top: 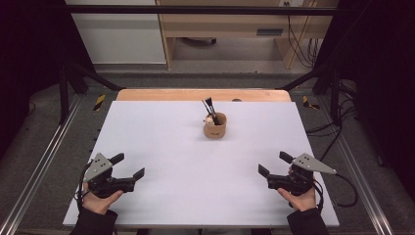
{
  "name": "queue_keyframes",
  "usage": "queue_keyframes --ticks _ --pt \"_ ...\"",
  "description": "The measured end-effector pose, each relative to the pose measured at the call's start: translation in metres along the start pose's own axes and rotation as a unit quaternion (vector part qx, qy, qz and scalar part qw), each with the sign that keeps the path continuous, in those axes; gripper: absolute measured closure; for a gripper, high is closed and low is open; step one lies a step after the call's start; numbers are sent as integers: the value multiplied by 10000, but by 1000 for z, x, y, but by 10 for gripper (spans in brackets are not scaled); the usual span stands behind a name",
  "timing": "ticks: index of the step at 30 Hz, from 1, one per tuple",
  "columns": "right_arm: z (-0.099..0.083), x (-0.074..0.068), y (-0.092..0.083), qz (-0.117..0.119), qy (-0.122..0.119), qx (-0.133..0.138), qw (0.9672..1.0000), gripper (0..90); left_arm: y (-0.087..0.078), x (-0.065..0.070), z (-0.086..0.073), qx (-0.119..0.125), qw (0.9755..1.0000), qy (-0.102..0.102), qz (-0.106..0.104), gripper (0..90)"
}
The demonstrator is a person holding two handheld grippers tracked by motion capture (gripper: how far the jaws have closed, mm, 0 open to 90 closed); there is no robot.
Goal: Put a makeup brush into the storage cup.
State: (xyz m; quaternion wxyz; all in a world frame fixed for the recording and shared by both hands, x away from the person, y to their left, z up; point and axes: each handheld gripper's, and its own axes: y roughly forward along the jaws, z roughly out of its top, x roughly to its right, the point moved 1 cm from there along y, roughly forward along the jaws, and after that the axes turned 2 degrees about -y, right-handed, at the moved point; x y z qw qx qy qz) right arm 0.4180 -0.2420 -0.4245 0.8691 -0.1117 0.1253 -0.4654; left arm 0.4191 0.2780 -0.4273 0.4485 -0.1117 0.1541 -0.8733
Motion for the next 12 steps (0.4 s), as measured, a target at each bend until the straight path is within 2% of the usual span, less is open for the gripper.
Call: queue_keyframes --ticks 12 --pt "-6 5 -5 -107 11 5 9999 50 1 0 -1 -19 10000 6 9 67"
